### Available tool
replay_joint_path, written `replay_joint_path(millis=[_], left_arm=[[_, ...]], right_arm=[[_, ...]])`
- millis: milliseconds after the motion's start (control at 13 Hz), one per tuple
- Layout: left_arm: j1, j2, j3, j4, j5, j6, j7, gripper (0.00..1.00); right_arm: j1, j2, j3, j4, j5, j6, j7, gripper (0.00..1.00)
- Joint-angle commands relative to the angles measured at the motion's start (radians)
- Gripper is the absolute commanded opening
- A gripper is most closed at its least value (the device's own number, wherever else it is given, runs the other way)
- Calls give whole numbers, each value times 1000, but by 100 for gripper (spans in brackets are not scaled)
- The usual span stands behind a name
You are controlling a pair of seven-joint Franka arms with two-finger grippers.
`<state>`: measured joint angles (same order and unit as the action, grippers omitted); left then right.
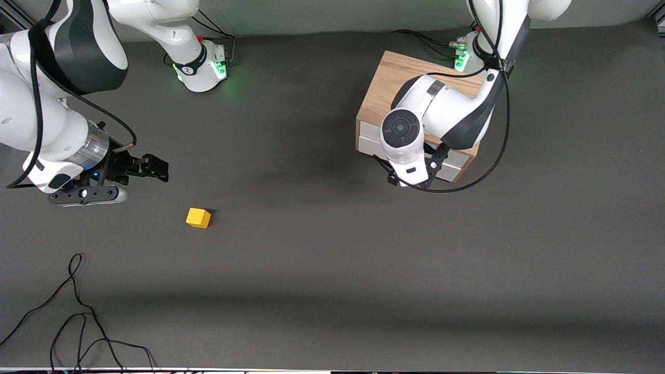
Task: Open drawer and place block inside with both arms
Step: 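Hook the left gripper onto the black drawer handle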
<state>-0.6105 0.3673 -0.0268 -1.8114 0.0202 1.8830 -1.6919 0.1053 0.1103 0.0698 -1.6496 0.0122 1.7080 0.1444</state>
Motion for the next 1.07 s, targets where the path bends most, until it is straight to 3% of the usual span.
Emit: replay_joint_path(millis=[0,996], left_arm=[[5,13,1,-11,14,13,-26,100],[5,51,-1,6,-16,34,-46,100]], right_arm=[[4,2,-4,7,-20,-5,24,100],[5,3,-7,7,-18,5,29,100]])
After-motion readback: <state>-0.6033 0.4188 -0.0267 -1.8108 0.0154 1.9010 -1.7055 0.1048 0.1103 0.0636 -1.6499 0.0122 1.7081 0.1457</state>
